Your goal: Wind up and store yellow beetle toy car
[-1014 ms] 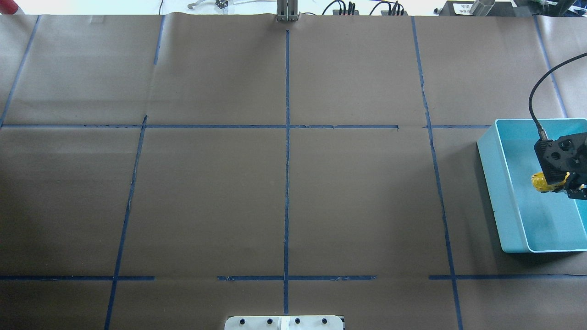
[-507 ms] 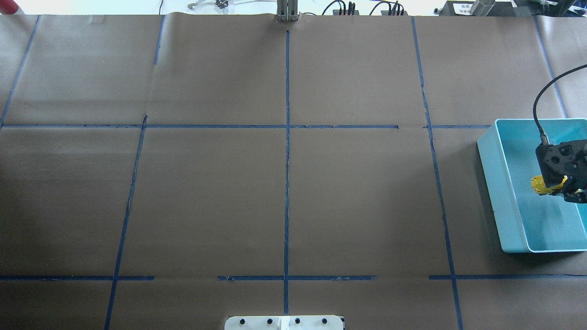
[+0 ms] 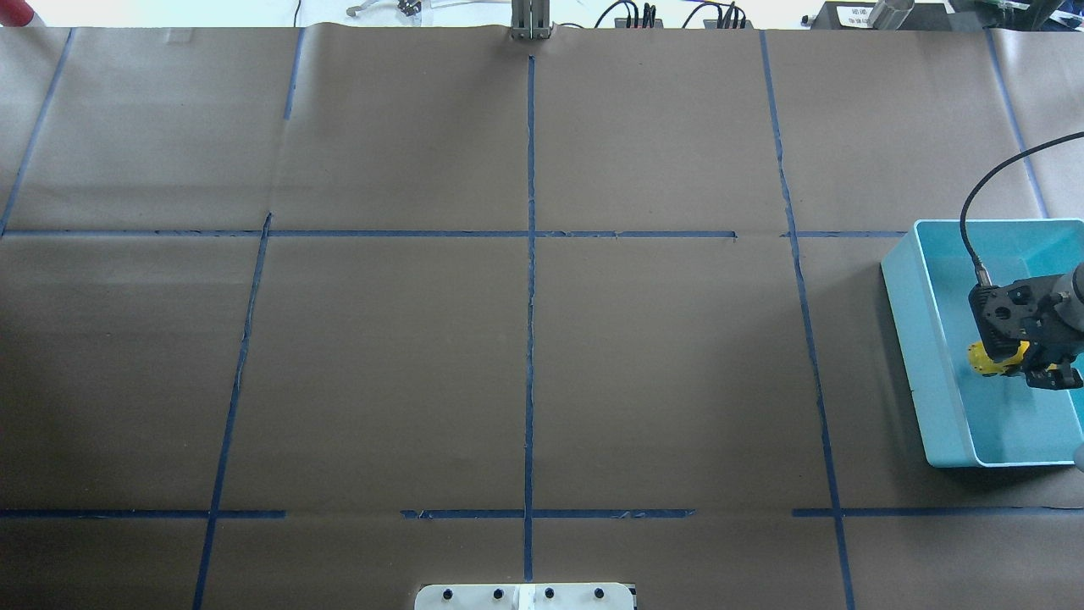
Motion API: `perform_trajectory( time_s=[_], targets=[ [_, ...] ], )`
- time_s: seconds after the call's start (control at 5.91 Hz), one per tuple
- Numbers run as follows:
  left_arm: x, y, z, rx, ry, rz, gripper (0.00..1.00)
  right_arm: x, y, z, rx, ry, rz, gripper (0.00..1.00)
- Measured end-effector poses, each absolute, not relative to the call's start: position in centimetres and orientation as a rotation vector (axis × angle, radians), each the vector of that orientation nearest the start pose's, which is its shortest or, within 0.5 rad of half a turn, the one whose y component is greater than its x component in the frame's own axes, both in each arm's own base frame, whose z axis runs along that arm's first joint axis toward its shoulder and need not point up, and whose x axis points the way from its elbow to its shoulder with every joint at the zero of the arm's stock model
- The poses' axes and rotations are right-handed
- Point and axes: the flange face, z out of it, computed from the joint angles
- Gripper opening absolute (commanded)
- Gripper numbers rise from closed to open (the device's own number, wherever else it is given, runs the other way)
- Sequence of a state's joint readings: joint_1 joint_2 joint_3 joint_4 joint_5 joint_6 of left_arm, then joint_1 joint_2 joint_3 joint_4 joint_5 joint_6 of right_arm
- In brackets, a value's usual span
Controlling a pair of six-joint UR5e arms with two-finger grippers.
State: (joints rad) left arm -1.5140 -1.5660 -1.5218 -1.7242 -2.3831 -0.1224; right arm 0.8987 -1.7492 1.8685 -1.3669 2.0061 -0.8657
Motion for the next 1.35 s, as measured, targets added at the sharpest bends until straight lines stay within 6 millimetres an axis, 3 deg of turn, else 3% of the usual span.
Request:
perform_trajectory(
  time_s=[0.17, 0.34, 0.68, 1.01, 1.35],
  targets=[
    [-3.3, -49.9, 66.6, 0.022, 0.817, -0.021, 1.0, -20.3, -40.0, 58.9, 0.397, -0.444, -1.572, 0.42],
    [-3.3, -50.0, 66.6, 0.023, 0.817, -0.021, 1.0, -20.5, -40.1, 59.0, 0.395, -0.444, -1.573, 0.5],
    [-3.3, -50.0, 66.6, 0.023, 0.818, -0.021, 1.0, -20.6, -40.1, 59.1, 0.392, -0.446, -1.571, 0.95],
    [-3.3, -50.1, 66.7, 0.021, 0.817, -0.022, 1.0, -20.6, -40.1, 58.9, 0.397, -0.451, -1.568, 1.0],
    [-3.3, -50.1, 66.7, 0.02, 0.817, -0.022, 1.0, -19.6, -39.9, 56.0, 0.455, -0.476, -1.553, 1.0]
  ],
)
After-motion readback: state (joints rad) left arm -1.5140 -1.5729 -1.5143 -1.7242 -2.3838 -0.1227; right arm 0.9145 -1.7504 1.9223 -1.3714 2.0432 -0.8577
